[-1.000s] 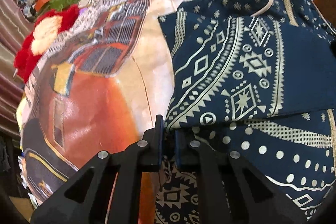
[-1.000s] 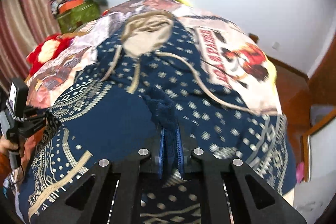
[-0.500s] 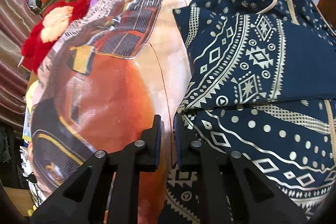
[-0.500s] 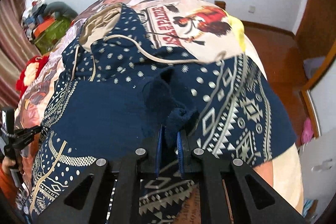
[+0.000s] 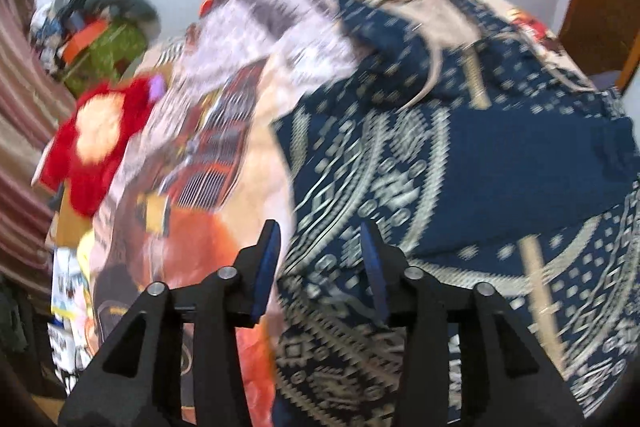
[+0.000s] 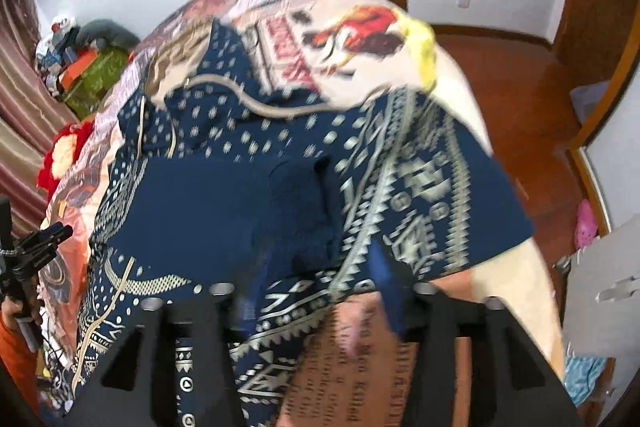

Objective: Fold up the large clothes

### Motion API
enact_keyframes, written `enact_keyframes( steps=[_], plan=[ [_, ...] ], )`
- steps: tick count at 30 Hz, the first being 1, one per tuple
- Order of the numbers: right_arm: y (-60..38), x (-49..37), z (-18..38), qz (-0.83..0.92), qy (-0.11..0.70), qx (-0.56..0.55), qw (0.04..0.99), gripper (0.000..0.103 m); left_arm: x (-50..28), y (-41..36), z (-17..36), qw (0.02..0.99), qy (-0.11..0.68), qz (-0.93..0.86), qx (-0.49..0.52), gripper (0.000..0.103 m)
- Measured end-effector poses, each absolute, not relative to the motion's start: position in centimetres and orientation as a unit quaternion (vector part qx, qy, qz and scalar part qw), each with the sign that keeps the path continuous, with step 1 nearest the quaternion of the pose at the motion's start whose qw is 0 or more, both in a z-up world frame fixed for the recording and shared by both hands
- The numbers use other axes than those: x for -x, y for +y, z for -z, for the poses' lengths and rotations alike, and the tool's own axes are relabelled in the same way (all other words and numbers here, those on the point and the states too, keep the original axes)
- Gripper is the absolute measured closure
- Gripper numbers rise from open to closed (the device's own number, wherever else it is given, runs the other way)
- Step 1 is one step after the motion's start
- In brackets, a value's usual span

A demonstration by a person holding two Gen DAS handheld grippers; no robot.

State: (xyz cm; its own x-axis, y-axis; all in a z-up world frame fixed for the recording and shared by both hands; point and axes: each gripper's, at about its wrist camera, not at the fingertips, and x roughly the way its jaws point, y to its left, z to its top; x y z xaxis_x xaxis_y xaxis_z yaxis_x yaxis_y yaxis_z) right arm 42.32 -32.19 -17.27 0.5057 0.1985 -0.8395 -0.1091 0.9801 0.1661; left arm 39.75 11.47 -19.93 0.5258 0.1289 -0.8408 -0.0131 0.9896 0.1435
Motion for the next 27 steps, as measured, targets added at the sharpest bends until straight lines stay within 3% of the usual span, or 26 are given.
enact_keyframes(
  steps=[3, 7, 11, 27],
  plan=[
    [-34.0, -42.2, 16.0, -0.077, 0.475, -0.046, 0.875, 0.040, -40.8, 9.3, 18.4, 0.882, 0.466, -0.021, -0.064, 0.039],
    [-37.2, -42.1, 15.0, -0.055, 0.465, -0.061, 0.882, 0.036, -42.9, 5.6, 16.9, 0.891, 0.450, 0.010, -0.056, 0.027],
    [-41.5, -42.3, 15.7, -0.033, 0.473, -0.107, 0.874, 0.029, -45.6, 2.1, 17.9, 0.882, 0.467, 0.039, -0.048, 0.026],
    [-48.5, -46.2, 26.0, -0.032, 0.536, -0.305, 0.786, 0.029, -50.3, -4.4, 25.8, 0.816, 0.568, 0.105, -0.016, 0.026]
  ],
)
